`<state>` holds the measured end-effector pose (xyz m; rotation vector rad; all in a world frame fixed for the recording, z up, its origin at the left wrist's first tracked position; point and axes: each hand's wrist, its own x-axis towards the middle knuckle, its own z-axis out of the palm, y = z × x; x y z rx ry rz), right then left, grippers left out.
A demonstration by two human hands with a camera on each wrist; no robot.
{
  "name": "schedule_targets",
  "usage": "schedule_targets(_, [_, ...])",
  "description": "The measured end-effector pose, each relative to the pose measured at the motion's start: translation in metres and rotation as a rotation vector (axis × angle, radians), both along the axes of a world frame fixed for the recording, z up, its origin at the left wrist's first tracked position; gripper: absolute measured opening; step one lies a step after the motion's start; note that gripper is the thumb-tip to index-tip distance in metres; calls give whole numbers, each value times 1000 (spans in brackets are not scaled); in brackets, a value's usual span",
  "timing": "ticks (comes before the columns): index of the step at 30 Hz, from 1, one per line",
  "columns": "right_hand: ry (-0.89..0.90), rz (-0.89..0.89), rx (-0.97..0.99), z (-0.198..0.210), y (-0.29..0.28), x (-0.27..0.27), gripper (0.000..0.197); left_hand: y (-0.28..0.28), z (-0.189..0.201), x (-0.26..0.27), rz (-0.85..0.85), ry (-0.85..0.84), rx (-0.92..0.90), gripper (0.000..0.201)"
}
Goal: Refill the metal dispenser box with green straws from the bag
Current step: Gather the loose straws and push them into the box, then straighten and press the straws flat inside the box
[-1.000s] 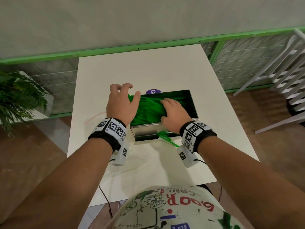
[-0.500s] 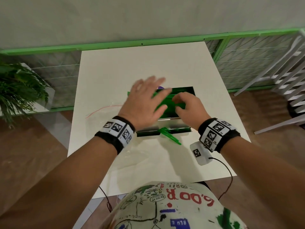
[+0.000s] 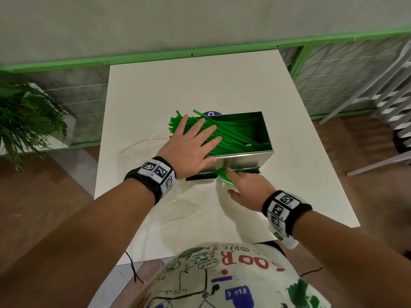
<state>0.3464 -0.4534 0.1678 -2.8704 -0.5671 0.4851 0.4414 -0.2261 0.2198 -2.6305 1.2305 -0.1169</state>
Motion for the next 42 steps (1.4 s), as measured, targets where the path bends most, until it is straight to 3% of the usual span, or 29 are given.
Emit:
schedule_targets(5, [-34,-186,-59,-23,29,11,40,-1,1,-1,-18,-13,-33,67])
schedule_targets(9, [-102,-228,-55,-34,46,15,27,-1,6,-4,11,-64,-79,70])
schedule_targets(16, [-36,-278,-70,-33,49,22,11,-1,5,-9,49,-38,-48,65])
schedule_targets(23, [26,-254,-94,-19,17,6,17,2,4,-5,86,-22,-45,69])
schedule_targets(28, [231,-181,-340,-5,-34,-15,20,2,2,-4,83,-17,-68,69])
schedule_targets(32, [319,-135,-463,9,-92,-35,22,7,2,-3,115,-50,-216,67])
schedule_targets(34, [314,-125,-470,19,-113,-43,23,8,1,-2,237,-30,-360,69])
schedule_targets(37, [276,-132,-392,39,-126,-50,23,4,-3,-3,482,137,-562,73])
schedule_targets(42, [-80,-132,87,97,-95,-29,20,-5,-4,-6,547,247,-820,61])
